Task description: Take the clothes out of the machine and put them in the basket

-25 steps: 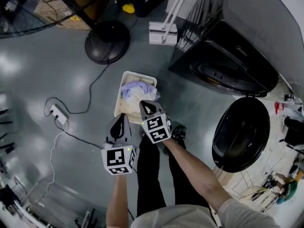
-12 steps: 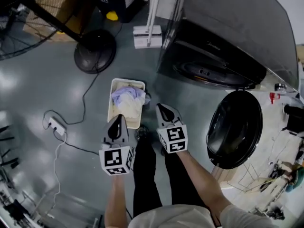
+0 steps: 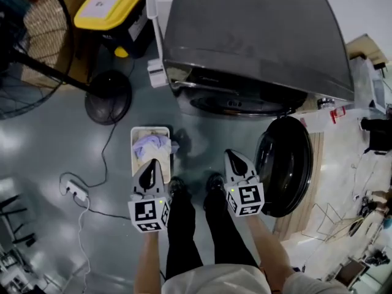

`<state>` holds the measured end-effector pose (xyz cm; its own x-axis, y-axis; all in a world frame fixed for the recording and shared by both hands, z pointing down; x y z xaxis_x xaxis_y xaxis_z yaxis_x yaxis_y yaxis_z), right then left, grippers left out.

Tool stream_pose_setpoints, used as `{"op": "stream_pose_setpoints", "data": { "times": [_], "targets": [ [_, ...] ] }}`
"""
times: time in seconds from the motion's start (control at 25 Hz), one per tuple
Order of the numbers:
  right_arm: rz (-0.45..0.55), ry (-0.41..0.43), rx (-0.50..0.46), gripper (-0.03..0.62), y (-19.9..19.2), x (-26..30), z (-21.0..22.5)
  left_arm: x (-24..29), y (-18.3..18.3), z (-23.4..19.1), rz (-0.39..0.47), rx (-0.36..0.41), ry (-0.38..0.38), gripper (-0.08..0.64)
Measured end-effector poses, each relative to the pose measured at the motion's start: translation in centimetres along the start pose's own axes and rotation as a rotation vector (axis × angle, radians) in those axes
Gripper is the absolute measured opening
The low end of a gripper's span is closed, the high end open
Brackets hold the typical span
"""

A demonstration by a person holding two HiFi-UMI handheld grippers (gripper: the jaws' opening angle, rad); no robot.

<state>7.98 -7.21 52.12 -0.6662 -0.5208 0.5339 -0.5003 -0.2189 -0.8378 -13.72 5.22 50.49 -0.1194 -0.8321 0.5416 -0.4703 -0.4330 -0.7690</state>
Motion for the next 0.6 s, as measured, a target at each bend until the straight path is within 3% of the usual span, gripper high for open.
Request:
{"op": "stream_pose_setpoints", "data": {
  "times": [0.24, 0.6],
  "targets": [
    [0.044, -0.103, 0.023, 0.025, 3.8, -7.0, 5.9, -1.8, 3.9, 5.5, 0.018, 0.046, -0.049, 0.018],
    [0.132, -0.173, -0.009, 0.025, 12.0, -14.1, 10.7, -5.4, 11.0, 11.3, 0.085, 0.104, -0.095, 0.018]
  ]
}}
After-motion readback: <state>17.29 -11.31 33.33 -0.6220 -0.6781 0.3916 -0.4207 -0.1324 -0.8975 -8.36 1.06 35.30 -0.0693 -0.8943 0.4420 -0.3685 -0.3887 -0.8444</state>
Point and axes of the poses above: the fingertips, and each gripper's own axes: x forward along the fingers, z to its right, y out of its top, the point moved 5 cm from there along -x, backward along the fingers, and after that the axes turned 15 degrees about -x, right-handed, at the moved point
